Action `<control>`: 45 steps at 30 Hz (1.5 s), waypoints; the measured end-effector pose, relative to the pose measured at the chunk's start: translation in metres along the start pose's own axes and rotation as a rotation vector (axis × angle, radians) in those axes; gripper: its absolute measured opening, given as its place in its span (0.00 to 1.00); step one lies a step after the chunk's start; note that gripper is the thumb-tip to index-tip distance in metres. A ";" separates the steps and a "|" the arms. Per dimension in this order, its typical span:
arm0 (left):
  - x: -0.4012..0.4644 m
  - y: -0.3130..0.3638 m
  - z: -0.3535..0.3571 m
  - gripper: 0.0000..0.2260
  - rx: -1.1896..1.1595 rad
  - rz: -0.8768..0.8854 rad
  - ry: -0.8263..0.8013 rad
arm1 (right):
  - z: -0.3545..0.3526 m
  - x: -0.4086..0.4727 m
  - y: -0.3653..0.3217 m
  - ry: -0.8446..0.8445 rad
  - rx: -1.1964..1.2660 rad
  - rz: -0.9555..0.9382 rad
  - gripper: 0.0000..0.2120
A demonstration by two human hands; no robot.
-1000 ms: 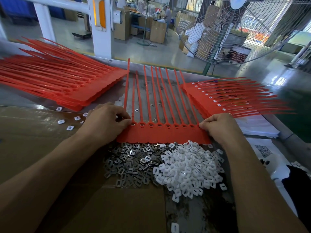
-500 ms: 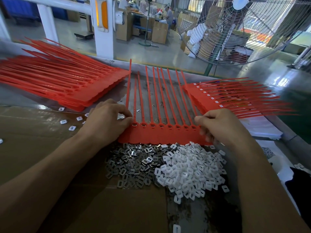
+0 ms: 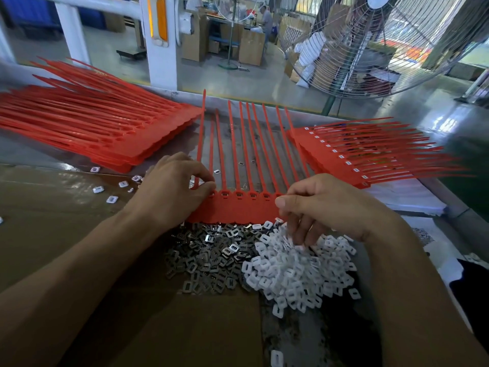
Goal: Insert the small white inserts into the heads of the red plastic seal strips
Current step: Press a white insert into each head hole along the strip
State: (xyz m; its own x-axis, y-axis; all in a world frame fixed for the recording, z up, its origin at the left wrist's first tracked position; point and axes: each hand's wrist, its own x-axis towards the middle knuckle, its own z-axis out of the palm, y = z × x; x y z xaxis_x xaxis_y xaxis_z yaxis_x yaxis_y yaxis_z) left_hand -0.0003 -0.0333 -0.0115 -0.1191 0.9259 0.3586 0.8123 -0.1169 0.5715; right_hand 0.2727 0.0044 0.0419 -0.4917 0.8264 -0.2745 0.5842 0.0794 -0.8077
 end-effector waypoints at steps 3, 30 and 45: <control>0.000 0.000 0.000 0.02 -0.013 -0.009 -0.003 | -0.004 -0.004 0.001 -0.066 -0.078 -0.017 0.14; -0.002 0.012 -0.002 0.04 -0.193 0.179 -0.016 | 0.022 0.024 0.008 0.008 0.235 -0.205 0.05; -0.006 0.020 0.002 0.05 -0.250 0.404 0.028 | 0.046 0.042 0.008 -0.047 0.572 -0.169 0.04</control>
State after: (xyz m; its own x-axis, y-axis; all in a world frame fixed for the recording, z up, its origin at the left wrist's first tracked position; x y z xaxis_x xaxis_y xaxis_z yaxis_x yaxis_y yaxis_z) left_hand 0.0179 -0.0407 -0.0039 0.1601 0.7785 0.6068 0.6343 -0.5522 0.5410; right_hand 0.2273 0.0142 -0.0001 -0.5832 0.8019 -0.1296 0.0609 -0.1159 -0.9914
